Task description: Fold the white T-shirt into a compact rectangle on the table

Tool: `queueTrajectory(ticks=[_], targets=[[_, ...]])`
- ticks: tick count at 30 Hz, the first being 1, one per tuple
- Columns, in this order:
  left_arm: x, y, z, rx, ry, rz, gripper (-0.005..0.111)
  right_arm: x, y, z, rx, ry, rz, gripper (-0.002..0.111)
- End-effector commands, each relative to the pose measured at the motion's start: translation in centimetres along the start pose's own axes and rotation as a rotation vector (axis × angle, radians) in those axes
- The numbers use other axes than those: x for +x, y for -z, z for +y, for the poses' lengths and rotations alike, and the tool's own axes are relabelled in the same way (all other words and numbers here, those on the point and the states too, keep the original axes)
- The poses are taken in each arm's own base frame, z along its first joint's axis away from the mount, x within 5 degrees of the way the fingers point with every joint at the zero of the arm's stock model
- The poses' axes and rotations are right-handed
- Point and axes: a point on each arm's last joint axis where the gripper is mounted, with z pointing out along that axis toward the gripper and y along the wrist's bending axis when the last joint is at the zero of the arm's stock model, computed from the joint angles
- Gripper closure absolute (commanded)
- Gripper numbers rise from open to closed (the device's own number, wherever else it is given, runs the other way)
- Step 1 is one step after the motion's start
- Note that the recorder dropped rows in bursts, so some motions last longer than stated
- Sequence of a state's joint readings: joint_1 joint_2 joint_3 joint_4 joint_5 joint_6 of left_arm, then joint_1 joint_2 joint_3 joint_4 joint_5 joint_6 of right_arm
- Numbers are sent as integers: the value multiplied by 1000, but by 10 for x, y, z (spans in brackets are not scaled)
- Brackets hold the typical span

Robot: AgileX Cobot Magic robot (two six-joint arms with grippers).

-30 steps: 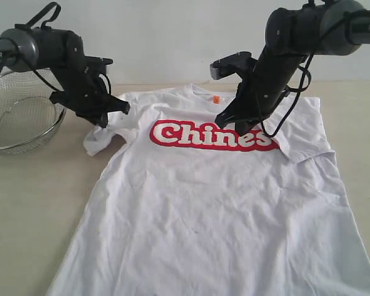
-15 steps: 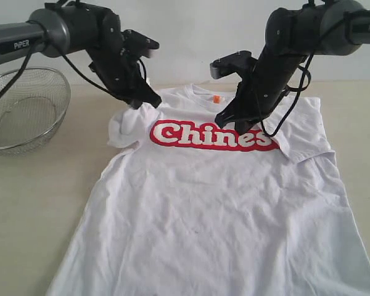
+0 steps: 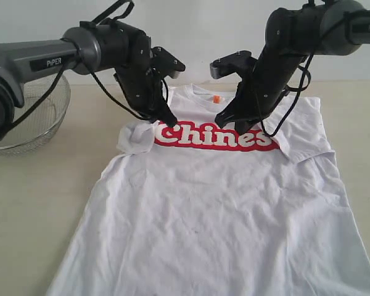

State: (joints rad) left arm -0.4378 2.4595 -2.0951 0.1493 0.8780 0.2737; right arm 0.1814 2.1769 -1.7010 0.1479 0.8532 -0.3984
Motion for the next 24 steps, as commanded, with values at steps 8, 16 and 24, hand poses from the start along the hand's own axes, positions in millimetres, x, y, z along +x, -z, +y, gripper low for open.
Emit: queueTrajectory(ticks=[8,16,24], targets=[[-4,-7,-16,143,106,-36,37,-2,2,-2,6,-1,-15,109],[-14,29,0,36,45,-94,46,-2,2,-2,7,-1,-19,109],[-9,57,32,-243,-2,-28,74,-2,2,-2,6,-1,-15,109]])
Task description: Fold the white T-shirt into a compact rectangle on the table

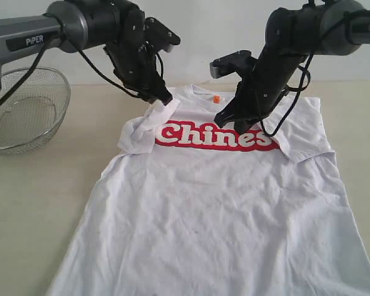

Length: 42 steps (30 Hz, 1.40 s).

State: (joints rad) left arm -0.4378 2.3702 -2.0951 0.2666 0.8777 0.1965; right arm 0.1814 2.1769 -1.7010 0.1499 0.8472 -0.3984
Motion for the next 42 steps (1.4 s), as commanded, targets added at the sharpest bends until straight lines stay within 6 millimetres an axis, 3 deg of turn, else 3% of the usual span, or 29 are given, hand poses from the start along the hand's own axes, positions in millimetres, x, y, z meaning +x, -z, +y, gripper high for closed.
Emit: queueTrajectory(ticks=[1,3,4,11,18,25,32,37,42], targets=[[3,10,18,-137,-15,42,83,-1,2,-2,5,0,-9,109],[6,9,22,-132,21,55,99,-1,2,-2,4,0,-7,109],[8,9,24,-129,32,63,102,-1,2,-2,4,0,-7,109],[19,0,30,-54,128,108,102,-1,2,-2,4,0,-7,109],[28,-20,15,98,135,154,102,-1,2,-2,4,0,-7,109],[36,-34,9,119,126,206,102,-1,2,-1,1,0,0,109],[40,-34,3,171,135,237,102,-1,2,-1,1,0,0,109],[33,-29,-10,317,155,194,102,-1,2,-1,2,0,-2,109],[26,-25,-27,350,122,176,102,-1,2,-2,4,0,-8,109]])
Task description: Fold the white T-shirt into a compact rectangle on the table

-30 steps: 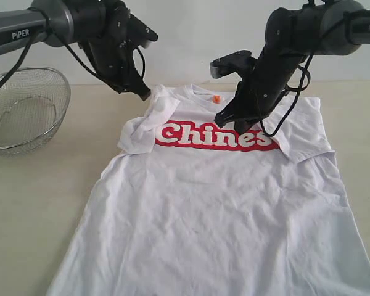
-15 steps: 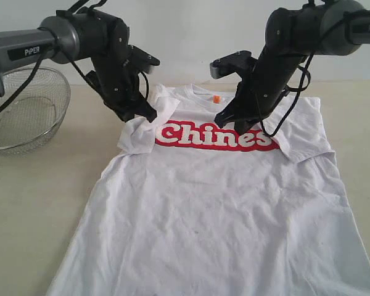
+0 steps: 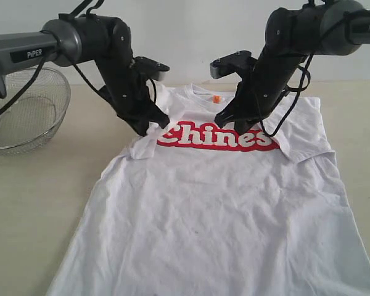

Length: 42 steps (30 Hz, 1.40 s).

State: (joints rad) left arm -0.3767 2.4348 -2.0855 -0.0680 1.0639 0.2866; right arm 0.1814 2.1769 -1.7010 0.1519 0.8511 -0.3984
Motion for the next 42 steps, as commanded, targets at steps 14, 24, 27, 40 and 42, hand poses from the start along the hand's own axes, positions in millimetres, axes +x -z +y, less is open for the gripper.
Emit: queueTrajectory(ticks=[14,24,27,40,42], targets=[[-13,17,-52,38,-159,-33,102,-3,3,6,-79,-28,-27,109],[14,38,68,-41,112,-92,102,-21,11,33,-402,-76,-213,109],[22,45,92,138,196,-195,102,-24,0,36,-441,-123,-247,109],[19,52,101,247,208,-328,102,-35,-39,64,-436,-255,-291,61],[18,52,101,245,206,-331,102,-35,-42,63,-423,-309,-296,61]])
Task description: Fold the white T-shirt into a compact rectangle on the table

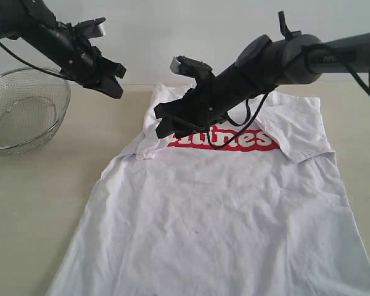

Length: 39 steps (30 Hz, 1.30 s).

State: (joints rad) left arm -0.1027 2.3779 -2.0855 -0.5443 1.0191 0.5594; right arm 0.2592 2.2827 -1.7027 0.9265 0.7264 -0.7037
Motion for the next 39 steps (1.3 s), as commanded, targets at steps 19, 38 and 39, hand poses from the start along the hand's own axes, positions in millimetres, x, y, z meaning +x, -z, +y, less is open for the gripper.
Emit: queueTrajectory(ticks=[19,38,39], targets=[[-6,4,-5,49,1,-62,102,3,-30,-17,28,-189,-67,61],[-6,4,-5,49,1,-62,102,-4,-30,-12,26,-90,-93,108],[-6,4,-5,49,1,-62,102,-5,-28,-11,26,-81,-96,108]])
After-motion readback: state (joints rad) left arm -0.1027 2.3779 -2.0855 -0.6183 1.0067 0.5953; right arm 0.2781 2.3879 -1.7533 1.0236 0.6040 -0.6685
